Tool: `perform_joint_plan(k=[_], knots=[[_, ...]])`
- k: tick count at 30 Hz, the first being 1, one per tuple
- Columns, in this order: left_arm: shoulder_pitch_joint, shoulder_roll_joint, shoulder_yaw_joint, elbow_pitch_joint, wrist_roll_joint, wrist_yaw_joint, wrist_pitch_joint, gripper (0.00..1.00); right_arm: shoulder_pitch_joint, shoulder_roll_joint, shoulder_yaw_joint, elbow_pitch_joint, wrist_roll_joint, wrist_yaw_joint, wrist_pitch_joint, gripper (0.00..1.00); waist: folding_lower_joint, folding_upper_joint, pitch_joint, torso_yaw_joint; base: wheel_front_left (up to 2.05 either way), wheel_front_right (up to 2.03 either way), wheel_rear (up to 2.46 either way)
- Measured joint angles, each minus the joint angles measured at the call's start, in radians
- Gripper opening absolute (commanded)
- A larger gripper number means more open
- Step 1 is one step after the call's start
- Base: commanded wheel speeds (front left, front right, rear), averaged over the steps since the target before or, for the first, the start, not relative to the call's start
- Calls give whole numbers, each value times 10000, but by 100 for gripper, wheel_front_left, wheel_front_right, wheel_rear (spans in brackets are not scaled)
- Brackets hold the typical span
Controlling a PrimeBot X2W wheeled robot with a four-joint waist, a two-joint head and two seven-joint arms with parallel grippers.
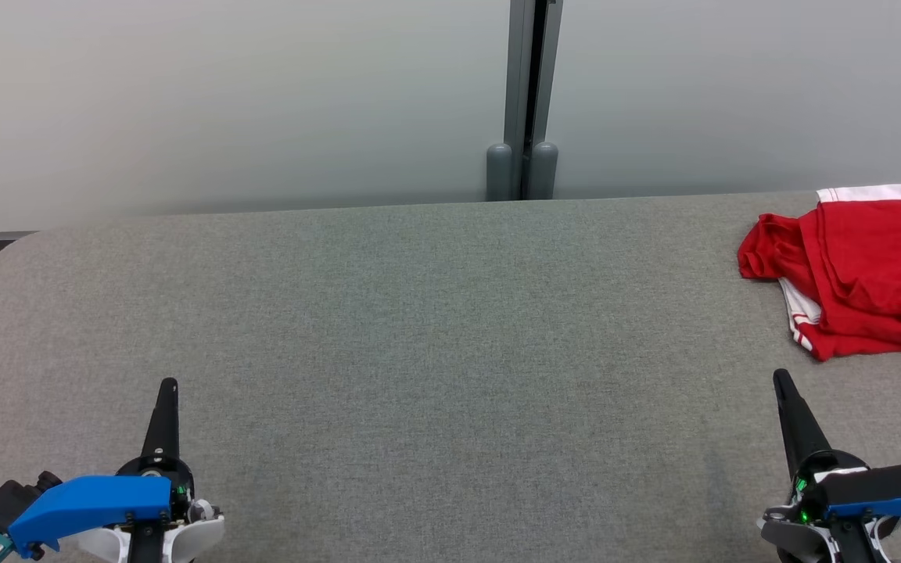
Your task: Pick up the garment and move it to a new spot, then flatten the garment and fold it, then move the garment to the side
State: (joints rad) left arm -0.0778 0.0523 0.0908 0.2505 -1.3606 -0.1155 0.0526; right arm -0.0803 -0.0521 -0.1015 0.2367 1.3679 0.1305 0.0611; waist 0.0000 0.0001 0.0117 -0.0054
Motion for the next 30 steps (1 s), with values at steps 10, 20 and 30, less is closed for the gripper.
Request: perform_joint_plan(k=[10,20,30], knots=[[-76,-4,75,-6,-830,-42,201,0,-92,2,-36,23,786,2,176,0,0,0,-26,16,0,0,0],[-136,-8,159,-13,-1588,-81,391,0,-172,2,-67,44,1534,0,345,0,0,0,-52,33,0,0,0],[-227,-10,217,-23,-2286,-88,577,0,-202,4,-105,61,2217,0,481,0,0,0,-78,49,0,0,0]])
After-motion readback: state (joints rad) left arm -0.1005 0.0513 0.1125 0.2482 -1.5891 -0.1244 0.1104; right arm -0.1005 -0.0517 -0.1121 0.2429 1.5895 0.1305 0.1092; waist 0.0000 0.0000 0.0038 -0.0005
